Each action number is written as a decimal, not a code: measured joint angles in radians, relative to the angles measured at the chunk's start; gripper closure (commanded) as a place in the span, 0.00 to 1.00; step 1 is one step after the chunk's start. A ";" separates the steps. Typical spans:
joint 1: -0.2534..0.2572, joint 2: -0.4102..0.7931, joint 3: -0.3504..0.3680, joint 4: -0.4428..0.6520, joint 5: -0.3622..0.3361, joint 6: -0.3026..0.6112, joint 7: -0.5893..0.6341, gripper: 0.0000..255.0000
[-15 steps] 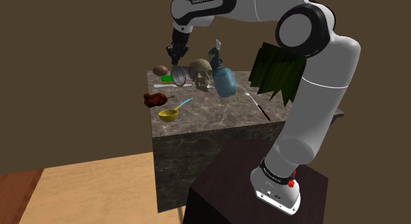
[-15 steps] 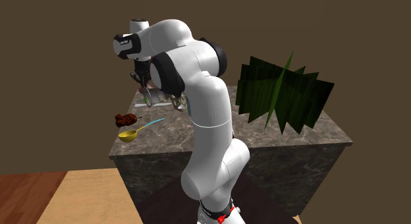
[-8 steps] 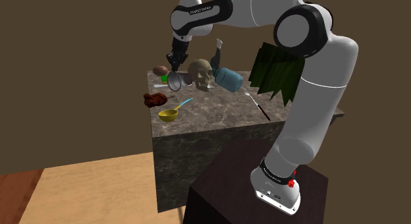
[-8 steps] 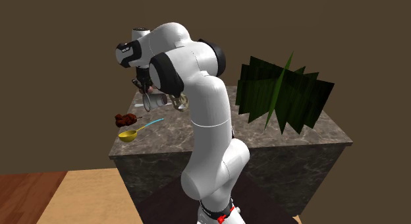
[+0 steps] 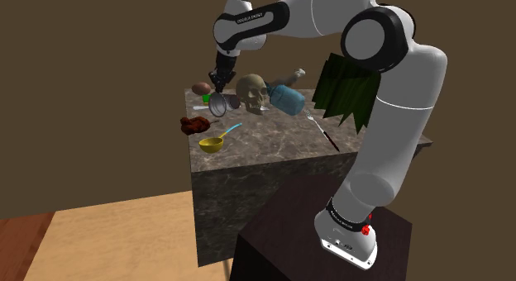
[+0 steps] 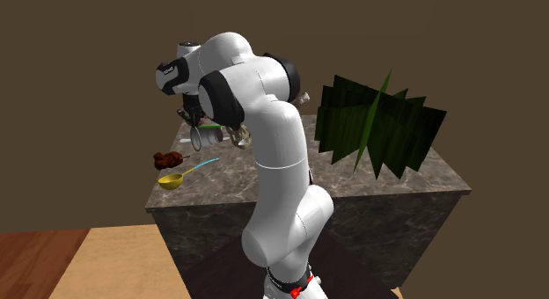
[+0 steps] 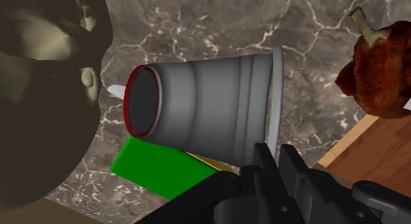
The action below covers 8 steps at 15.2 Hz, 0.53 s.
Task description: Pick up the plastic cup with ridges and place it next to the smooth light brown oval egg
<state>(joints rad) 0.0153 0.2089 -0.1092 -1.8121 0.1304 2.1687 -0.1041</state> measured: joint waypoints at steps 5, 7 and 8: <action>0.000 0.000 0.000 0.000 0.000 0.000 0.000 0.00; 0.000 0.000 0.000 0.000 0.000 0.000 0.000 0.00; 0.000 0.000 0.000 0.000 0.000 0.000 0.000 0.00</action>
<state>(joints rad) 0.0153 0.2088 -0.1092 -1.8120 0.1304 2.1692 -0.1042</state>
